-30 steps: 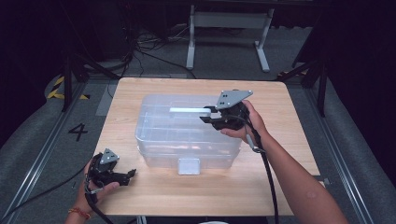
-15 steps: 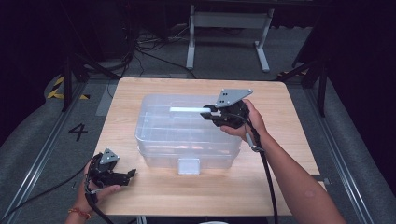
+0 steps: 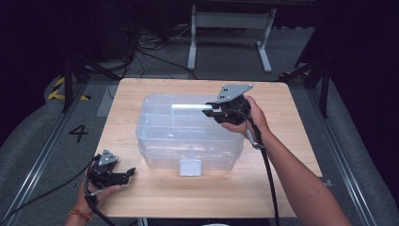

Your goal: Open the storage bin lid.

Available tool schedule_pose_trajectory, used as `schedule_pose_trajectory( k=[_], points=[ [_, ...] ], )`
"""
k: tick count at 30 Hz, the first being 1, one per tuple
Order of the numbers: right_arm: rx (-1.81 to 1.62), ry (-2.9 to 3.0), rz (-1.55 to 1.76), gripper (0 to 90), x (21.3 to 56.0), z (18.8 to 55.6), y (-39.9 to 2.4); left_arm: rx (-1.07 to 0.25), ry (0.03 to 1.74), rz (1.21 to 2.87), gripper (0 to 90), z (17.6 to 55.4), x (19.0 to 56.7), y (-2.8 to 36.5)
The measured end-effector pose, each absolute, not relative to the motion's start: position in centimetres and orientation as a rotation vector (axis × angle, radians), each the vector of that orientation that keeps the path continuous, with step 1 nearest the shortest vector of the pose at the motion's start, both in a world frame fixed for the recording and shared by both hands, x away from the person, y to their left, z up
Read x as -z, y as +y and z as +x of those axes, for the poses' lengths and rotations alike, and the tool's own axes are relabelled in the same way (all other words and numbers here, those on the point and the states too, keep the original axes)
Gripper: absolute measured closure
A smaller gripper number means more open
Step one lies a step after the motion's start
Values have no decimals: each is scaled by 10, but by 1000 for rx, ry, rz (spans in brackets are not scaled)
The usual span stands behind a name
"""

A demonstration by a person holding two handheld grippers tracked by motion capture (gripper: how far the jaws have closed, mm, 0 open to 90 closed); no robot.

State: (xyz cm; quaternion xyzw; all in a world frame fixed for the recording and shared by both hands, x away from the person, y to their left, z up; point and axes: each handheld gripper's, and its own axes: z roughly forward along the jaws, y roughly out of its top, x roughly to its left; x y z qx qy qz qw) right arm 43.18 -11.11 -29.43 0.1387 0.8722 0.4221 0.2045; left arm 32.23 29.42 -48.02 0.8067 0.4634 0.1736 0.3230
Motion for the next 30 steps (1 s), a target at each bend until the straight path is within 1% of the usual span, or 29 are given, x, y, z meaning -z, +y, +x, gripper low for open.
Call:
schedule_pose_trajectory(
  k=[3,5,6,7,9,10,13,15,22,26,30],
  points=[
    [-1158,2427,389,723,292,433,-110,-457,1218,2109,237,323,479,294],
    [-1151,2427,397,722,291,434,-109,-430,1209,2116,284,323,476,294],
    [-1149,2424,398,722,291,434,-109,-430,1209,2116,289,323,476,294],
    [-1146,2425,403,721,290,434,-109,-461,1181,2090,292,321,467,293],
    [-1139,2426,408,721,289,435,-108,-474,1150,2059,334,318,457,295],
    [-1139,2425,410,720,289,435,-108,-484,1136,2033,340,317,452,295],
    [-1138,2426,421,719,288,436,-108,-516,1108,2028,352,315,442,294],
    [-1138,2427,434,718,287,437,-108,-545,1093,2043,364,312,435,292],
    [-1130,2440,437,718,284,440,-108,-583,1045,2071,377,310,421,285],
    [-1128,2438,440,718,284,440,-107,-563,1020,2053,390,312,411,281],
    [-1115,2438,441,717,283,439,-107,-539,952,2031,400,311,399,273]
  ],
)
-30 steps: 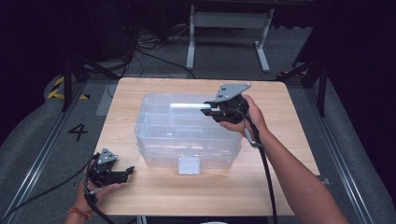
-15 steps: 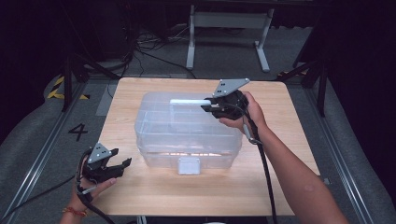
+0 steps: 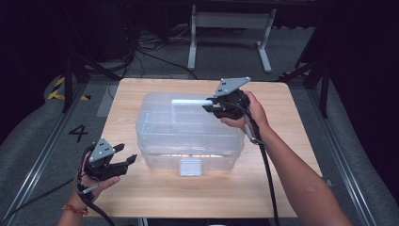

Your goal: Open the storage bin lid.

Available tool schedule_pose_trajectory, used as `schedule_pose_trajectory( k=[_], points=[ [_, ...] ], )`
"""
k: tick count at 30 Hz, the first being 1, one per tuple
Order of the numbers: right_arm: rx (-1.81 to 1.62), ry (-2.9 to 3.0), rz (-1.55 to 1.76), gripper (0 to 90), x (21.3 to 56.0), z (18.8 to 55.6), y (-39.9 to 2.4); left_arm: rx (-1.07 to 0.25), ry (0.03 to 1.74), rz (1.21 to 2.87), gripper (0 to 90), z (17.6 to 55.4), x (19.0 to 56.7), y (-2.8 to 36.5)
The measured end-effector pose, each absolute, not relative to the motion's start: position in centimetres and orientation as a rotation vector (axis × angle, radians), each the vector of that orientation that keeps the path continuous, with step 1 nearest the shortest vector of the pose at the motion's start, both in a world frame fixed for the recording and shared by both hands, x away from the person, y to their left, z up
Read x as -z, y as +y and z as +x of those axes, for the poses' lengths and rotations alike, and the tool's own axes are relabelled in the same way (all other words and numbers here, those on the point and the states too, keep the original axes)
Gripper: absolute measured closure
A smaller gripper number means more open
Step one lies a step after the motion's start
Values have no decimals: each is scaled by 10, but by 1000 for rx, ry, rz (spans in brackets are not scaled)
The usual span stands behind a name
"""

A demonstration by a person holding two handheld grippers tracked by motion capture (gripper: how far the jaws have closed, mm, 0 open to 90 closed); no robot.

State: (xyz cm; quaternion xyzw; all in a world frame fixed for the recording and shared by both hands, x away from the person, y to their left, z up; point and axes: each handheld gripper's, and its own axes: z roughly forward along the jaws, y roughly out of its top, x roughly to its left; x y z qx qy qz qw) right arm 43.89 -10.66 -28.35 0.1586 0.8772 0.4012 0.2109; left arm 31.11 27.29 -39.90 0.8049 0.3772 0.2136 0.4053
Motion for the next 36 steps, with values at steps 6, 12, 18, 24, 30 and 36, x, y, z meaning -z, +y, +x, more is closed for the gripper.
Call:
schedule_pose_trajectory(
  k=[6,12,18,24,30,36],
  points=[
    [-1116,2435,443,716,283,439,-107,-502,927,2018,445,312,396,264],
    [-1114,2429,445,714,282,440,-106,-493,933,2008,451,314,396,261],
    [-1116,2407,460,710,281,440,-106,-484,945,2000,452,317,394,256],
    [-1114,2401,462,708,281,440,-106,-465,940,2001,451,321,394,250],
    [-1111,2392,470,704,279,442,-105,-481,922,2003,488,323,393,245],
    [-1105,2378,471,699,278,441,-105,-461,896,1976,569,321,391,244]
  ],
)
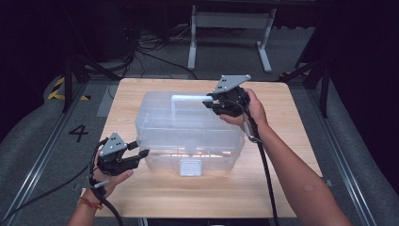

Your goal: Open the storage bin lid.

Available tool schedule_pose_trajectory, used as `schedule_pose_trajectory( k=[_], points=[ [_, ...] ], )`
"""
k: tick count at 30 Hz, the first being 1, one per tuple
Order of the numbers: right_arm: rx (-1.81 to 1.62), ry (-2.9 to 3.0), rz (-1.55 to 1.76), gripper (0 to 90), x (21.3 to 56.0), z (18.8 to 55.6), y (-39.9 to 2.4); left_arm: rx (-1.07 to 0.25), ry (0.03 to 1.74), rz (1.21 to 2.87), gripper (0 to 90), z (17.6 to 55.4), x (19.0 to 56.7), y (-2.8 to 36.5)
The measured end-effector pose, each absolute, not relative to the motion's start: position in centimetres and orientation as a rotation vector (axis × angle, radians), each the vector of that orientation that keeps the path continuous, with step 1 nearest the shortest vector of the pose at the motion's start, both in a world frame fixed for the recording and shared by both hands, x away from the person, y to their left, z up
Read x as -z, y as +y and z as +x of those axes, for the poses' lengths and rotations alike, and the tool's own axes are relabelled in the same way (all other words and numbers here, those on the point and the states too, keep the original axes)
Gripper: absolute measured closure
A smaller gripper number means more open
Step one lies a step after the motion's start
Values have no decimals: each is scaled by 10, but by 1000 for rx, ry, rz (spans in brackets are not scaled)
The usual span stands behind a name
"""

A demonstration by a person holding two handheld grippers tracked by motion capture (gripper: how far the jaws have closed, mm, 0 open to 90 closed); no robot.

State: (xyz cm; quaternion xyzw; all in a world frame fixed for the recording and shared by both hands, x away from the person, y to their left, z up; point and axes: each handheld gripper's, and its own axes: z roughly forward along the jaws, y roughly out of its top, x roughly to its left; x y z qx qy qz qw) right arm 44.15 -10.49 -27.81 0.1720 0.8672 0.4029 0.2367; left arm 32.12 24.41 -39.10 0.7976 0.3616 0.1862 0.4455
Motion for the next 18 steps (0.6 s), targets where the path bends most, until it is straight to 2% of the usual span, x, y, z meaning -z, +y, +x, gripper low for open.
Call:
schedule_pose_trajectory(
  k=[9,12,18],
  points=[
    [-1123,2325,498,604,277,435,-113,-449,893,1960,664,319,392,244],
    [-1144,2265,510,548,276,427,-124,-448,892,1968,692,318,393,245],
    [-1235,2199,555,501,274,414,-153,-466,876,1979,733,317,393,243]
  ],
)
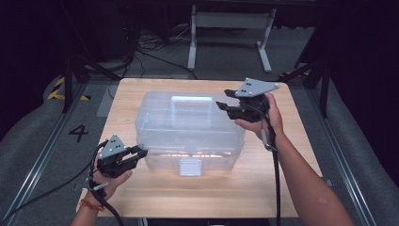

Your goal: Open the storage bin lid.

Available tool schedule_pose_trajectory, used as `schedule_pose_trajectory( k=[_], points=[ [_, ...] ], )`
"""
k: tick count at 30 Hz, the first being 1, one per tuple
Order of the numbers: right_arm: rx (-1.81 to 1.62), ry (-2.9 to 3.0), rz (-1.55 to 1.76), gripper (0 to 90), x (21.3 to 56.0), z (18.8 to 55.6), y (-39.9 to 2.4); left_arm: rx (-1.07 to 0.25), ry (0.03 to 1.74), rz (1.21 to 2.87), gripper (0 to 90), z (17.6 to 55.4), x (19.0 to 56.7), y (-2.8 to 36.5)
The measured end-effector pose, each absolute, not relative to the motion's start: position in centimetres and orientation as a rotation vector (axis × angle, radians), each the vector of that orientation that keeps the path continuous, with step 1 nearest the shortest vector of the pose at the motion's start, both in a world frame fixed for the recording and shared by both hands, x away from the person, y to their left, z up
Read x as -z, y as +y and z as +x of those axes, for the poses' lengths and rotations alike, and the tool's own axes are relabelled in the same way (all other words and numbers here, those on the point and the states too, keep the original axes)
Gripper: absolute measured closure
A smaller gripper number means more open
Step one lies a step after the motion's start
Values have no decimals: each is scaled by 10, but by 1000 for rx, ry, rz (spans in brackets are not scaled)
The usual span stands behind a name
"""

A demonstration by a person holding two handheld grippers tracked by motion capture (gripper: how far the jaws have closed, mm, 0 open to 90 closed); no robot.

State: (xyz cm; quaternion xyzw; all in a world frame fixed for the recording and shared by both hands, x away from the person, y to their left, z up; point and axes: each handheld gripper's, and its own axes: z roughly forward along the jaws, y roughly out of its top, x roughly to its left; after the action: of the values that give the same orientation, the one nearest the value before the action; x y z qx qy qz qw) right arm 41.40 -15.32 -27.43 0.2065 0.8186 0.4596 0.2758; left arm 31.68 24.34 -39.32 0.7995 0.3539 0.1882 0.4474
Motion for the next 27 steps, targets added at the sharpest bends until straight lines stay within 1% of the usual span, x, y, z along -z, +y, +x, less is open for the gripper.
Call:
schedule_pose_trajectory(
  k=[4,6,10,14,18,20,27],
  points=[
    [-1242,2145,560,457,279,397,-181,-462,882,1979,758,316,393,244],
    [-1246,2138,565,447,280,394,-185,-475,873,1983,763,315,392,244],
    [-1255,2103,595,427,285,383,-207,-485,870,1989,785,314,391,244],
    [-1247,2089,629,410,296,376,-226,-487,858,1985,858,313,391,246],
    [-1227,2100,672,396,310,371,-243,-498,854,1991,895,312,390,246],
    [-1225,2101,680,394,314,370,-246,-503,853,1990,896,313,390,246],
    [-1197,2158,699,380,345,364,-255,-508,854,1990,898,313,389,246]
  ],
)
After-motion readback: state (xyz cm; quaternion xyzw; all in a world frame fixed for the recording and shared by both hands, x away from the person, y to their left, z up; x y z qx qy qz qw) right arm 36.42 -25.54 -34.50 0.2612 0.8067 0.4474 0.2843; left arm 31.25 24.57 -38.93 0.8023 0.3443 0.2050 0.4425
